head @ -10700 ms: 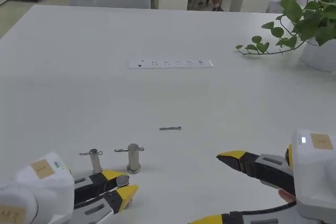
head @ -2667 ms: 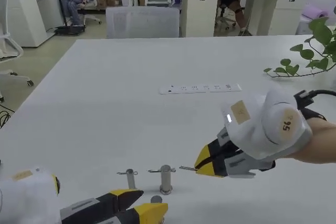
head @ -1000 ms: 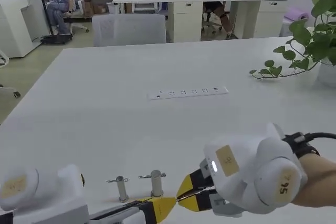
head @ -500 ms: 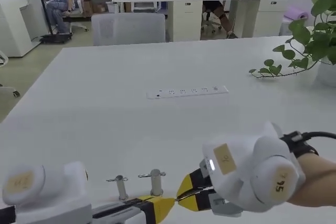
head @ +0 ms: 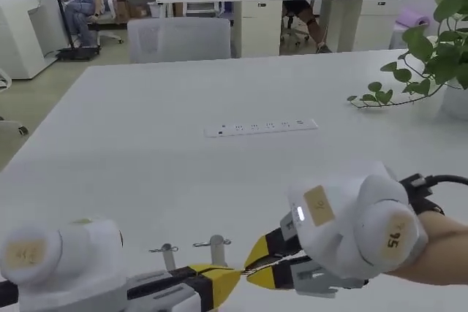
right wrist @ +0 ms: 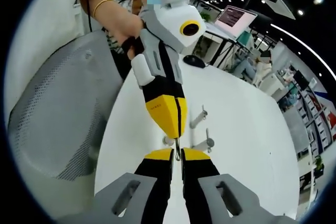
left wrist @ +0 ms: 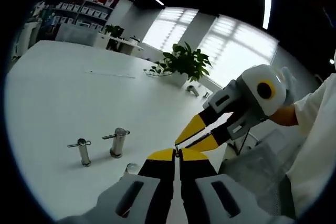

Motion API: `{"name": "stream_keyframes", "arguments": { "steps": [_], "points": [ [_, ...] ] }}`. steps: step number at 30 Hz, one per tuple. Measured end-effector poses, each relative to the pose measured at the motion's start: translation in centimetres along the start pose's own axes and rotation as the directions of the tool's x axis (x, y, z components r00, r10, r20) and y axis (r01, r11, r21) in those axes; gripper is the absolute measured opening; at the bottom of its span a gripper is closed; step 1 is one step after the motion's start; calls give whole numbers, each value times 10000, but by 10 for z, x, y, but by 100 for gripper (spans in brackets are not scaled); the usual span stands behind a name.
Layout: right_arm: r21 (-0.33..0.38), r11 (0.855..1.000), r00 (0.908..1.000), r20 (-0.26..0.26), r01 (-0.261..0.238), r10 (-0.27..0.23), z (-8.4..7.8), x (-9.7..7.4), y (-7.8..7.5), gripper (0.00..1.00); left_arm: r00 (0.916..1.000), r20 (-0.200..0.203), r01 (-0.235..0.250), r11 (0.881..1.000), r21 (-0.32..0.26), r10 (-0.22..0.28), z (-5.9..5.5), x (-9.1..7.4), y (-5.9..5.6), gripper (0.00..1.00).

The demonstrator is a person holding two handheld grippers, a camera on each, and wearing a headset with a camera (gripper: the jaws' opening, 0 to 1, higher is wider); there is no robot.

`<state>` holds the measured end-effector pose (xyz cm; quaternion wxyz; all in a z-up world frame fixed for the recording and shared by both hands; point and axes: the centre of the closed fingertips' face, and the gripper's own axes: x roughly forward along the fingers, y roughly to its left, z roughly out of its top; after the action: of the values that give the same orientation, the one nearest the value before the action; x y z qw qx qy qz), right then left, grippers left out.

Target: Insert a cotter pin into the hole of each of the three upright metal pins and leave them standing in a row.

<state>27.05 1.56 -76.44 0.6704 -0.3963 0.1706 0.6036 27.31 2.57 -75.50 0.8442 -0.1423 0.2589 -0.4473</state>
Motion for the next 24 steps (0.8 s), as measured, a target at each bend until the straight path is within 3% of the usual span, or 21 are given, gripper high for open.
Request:
{"name": "stream_keyframes", "arguments": {
  "steps": [3, 5, 8, 14, 17, 21, 24],
  "points": [
    [265, 9996, 9999, 80, -68, 66, -1, -2, 0, 9, 10000, -59, -27, 9990, 455, 29, -1, -1, 1, 0],
    [687, 9974, 9995, 227, -222, 207, -1, -4, 1, 10, 9999, -64, 107, 9940, 1092, -101, -1, -2, -1, 0],
    [1135, 9928, 9988, 357, -386, 347, -2, -6, 1, 12, 9996, -233, 176, 9872, 1588, -141, -3, -2, -2, 0],
    [1859, 9777, 9945, 555, -979, 890, -4, -7, 7, 13, 9985, -438, 414, 9767, 2108, -329, -7, -3, -4, 0],
    [2292, 9627, 9883, 820, -1439, 1282, -3, -9, 12, 13, 9972, -538, 626, 9707, 2321, -515, -8, -3, -8, 0],
    [2448, 9522, 9819, 941, -1829, 1645, -5, -13, 13, 13, 9926, -783, 1108, 9543, 2776, -925, -11, -4, -15, 0],
    [2689, 9333, 9700, 1159, -2379, 2139, -4, -16, 20, 13, 9890, -938, 1374, 9469, 2907, -1147, -14, -6, -20, 0]
  ]
}}
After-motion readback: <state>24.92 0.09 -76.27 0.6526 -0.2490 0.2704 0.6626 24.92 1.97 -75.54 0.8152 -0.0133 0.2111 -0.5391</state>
